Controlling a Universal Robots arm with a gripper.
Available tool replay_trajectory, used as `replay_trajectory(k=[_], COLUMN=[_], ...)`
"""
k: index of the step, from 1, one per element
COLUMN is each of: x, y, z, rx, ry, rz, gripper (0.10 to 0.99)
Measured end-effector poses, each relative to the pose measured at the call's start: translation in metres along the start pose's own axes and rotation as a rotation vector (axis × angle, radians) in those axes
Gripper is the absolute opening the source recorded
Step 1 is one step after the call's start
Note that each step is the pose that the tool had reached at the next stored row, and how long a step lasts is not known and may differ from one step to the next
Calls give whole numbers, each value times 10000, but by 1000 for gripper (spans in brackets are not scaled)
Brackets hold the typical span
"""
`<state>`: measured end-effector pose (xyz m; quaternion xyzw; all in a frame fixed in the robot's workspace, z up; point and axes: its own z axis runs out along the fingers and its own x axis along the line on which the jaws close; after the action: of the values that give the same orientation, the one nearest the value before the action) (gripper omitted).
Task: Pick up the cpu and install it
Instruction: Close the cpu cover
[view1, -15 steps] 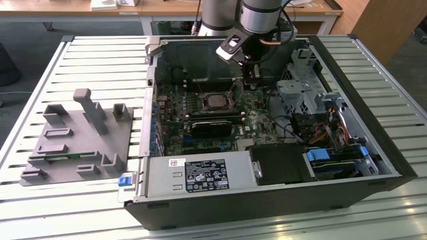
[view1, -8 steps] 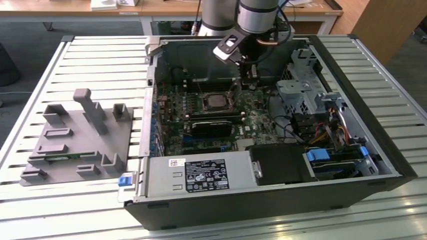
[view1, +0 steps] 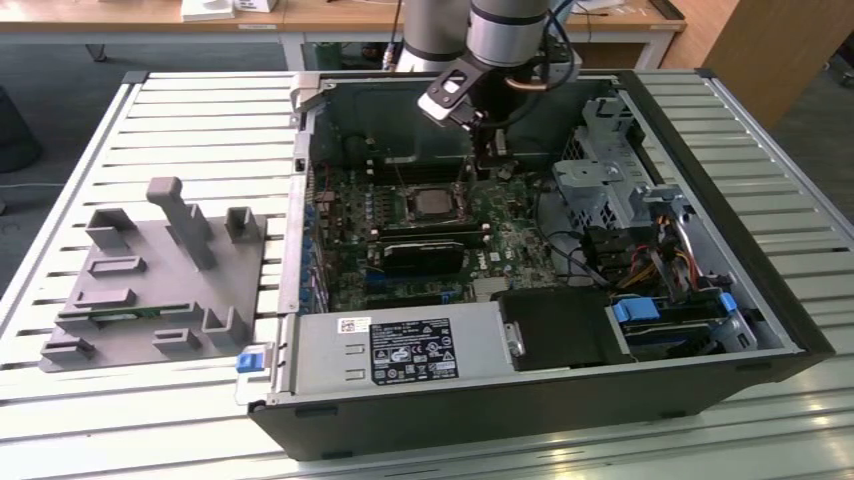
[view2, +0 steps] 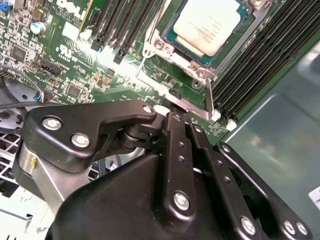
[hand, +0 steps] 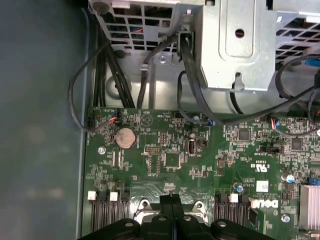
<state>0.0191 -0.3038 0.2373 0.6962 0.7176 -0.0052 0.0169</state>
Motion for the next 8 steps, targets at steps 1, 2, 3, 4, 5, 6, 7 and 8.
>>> replay_trajectory(k=[1, 2, 3, 4, 5, 6, 7, 8], x=[0, 1, 1, 2, 2, 3, 3, 3], y=[-10, -21, -32, -44, -54, -64, -73, -79], z=[0, 1, 1, 1, 1, 2, 2, 3], rx=[0, -1, 0, 0, 0, 0, 0, 0], ry=[1, 1, 0, 0, 0, 0, 1, 0], rz=[0, 0, 0, -1, -1, -1, 0, 0], gripper=[106, 106, 106, 106, 106, 106, 106, 106])
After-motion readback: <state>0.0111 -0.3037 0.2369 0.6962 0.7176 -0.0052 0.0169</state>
